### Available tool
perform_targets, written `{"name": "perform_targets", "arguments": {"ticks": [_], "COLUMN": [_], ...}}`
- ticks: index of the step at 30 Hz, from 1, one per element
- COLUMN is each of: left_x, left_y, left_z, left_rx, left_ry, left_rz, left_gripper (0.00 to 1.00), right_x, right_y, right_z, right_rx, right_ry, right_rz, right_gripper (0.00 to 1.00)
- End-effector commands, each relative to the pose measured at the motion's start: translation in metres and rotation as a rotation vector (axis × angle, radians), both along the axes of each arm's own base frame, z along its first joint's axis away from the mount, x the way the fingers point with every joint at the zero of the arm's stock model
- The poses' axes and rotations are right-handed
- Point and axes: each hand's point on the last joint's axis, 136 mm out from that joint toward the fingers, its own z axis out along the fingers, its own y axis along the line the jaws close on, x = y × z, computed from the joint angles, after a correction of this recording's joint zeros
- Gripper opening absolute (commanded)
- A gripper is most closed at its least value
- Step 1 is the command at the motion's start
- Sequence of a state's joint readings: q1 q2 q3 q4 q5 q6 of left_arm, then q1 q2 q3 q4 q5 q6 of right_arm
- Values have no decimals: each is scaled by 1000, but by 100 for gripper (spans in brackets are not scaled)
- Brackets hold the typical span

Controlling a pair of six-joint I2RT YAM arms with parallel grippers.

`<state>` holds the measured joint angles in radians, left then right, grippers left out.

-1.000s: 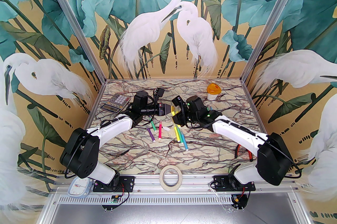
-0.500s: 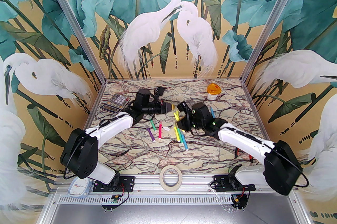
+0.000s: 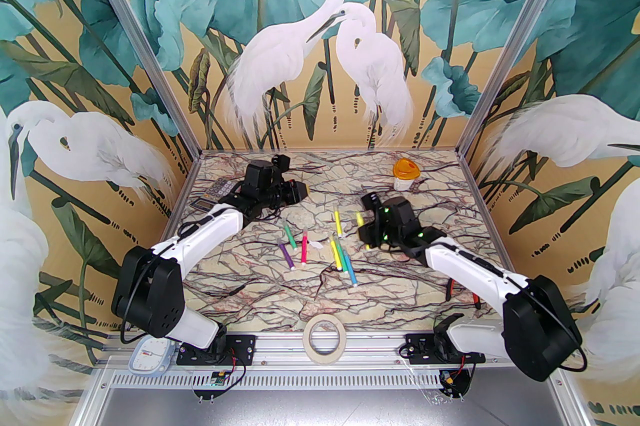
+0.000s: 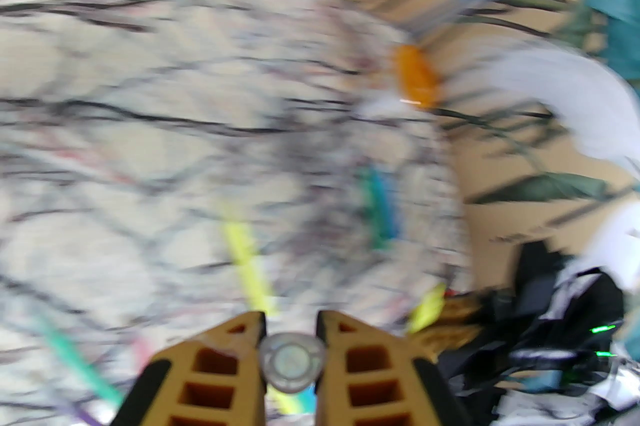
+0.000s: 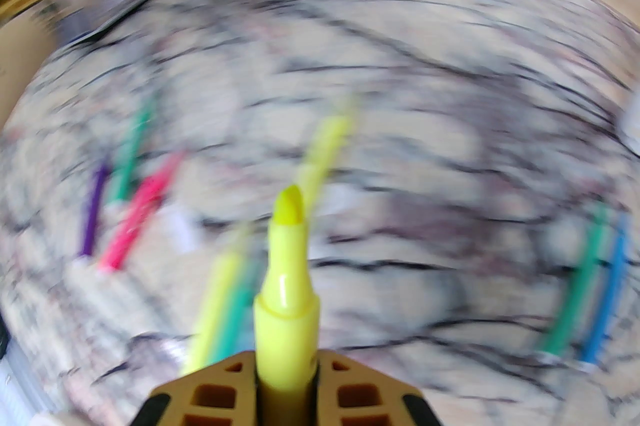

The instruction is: Open the pen caps

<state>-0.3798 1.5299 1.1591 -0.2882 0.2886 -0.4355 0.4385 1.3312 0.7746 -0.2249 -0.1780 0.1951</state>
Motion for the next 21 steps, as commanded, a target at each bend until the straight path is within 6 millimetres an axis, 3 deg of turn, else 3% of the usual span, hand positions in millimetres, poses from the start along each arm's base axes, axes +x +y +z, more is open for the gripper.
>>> {"name": "perform_targets", "arguments": {"ticks": [1, 8, 21], "left_x": [-4, 9, 39], "left_y": [53, 85, 104], "left_z": [-31, -61, -111], "left_rx": [308, 446, 528], "left_ry": [75, 166, 280], "left_rz": [107, 159, 173], "left_gripper": [0, 4, 6], "right_x": [28, 57, 85], "right_y": [-34, -64, -96], "right_z": [-2, -31, -68], "right_rx": [-104, -154, -227], "right_ry": [2, 94, 219], "right_rz": [-187, -317, -463], "right_gripper": [0, 0, 0]}}
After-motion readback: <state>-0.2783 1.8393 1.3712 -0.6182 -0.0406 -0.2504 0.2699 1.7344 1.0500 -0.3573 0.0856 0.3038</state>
